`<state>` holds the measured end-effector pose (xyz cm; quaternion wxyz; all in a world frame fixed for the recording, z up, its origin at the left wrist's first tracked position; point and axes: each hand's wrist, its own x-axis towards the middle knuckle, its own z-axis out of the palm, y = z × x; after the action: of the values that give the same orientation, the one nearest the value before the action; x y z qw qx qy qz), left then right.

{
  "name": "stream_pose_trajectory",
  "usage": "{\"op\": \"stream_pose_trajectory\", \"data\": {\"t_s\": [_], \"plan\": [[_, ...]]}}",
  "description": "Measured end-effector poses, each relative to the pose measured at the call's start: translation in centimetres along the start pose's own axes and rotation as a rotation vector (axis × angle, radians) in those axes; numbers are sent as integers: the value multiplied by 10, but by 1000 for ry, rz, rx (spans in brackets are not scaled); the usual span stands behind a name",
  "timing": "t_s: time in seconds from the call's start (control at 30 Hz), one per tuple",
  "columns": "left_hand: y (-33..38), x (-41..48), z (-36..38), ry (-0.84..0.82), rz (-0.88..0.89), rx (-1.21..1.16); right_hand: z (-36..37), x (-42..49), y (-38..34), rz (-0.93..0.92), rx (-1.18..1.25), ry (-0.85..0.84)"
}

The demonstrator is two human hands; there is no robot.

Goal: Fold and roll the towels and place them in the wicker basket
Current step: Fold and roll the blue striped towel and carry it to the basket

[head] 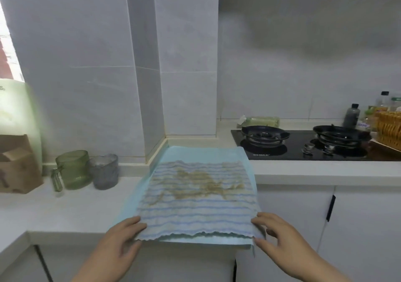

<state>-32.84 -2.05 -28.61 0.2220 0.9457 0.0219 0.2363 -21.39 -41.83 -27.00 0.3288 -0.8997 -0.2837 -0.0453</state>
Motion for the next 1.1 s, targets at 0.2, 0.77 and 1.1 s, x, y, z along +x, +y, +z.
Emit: {"op": "stream_pose_trajectory", "data": {"t_s": [0.2, 0.77, 1.1], "plan": [[5, 5, 9, 110, -34, 118, 2, 1, -10, 58, 65, 173], [22, 2, 4, 176, -106, -22, 4, -3, -17, 407, 654, 421], [44, -9, 2, 296, -507, -558, 7, -7, -18, 628, 1135, 328]]}}
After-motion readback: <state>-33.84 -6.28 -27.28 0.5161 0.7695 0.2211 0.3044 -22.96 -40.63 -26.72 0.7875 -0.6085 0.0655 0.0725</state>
